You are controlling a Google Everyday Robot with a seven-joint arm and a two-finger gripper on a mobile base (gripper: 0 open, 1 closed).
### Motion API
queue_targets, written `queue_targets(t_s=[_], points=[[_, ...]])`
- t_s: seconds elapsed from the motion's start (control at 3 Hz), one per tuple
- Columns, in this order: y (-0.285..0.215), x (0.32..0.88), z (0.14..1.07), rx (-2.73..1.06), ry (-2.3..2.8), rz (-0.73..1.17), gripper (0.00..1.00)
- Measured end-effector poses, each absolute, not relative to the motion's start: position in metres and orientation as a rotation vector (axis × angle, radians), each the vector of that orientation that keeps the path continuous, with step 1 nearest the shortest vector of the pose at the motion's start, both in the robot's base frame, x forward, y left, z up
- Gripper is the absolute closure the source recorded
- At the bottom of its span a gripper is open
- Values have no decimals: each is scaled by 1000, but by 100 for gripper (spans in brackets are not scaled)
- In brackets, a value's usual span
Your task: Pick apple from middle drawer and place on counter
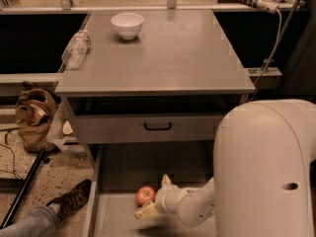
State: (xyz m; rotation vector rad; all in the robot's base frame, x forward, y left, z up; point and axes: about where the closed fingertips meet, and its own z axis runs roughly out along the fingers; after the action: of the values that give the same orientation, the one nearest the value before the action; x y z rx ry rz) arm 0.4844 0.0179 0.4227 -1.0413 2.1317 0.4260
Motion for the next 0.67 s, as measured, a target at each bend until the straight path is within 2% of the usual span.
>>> queue_targets(t_s=[0.67], points=[[30,487,389,-1037,2141,499,0]])
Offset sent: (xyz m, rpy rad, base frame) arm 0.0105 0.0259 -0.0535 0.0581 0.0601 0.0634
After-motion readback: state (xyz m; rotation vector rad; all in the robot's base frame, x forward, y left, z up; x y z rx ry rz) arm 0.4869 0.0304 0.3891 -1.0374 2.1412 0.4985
